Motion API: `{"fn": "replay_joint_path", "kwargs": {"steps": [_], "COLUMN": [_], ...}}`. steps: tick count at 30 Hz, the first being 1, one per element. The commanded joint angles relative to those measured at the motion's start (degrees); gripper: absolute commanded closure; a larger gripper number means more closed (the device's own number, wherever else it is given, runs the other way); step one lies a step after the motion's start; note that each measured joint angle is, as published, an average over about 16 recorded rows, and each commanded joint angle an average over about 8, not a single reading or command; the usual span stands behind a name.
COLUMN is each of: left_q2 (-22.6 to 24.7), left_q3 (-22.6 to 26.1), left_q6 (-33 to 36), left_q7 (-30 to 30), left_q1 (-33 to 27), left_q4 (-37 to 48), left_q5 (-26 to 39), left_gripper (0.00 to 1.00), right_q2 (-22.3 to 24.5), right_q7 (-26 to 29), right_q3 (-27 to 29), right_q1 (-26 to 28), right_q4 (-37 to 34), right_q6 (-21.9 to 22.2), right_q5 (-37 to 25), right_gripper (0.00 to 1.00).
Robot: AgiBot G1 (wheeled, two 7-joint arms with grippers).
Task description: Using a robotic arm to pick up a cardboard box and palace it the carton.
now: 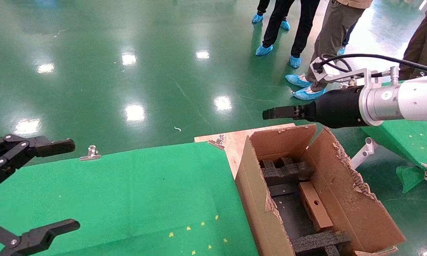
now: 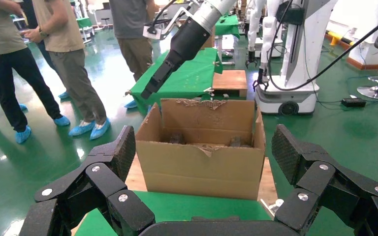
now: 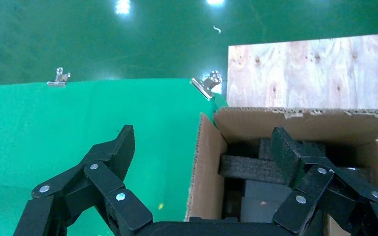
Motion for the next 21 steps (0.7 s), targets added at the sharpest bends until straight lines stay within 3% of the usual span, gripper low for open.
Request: {"fn": "replay_joint_path", "kwargs": {"steps": [1,9,21], "left_q2": [0.0,0.0,-0.01], "left_q3": [0.0,0.01,0.04], "left_q6": [-0.01,0.0,0.0], "left_q7": [0.0,0.01,0.03], "left_q1": [0.0,0.0,-0.02], "left_q4": [0.0,0.01,0.04], "left_q5": [-0.01,-0.02,-0.04], "left_gripper": [0.0,0.0,0.0], "right_q2": [0.08,-0.21,-1.84], "right_q7": [-0.42,-1.81,-16.22], "right_q3": [0.6,2.06,18.43], "right_q1": [0.5,-1.57,-12.83], "right_q4": [0.12,-0.01,0.54], "right_q6": [-0.92,-1.08,-9.11], "right_q5": [1.12,0.76,5.87], "right_gripper": [0.0,0.0,0.0]}}
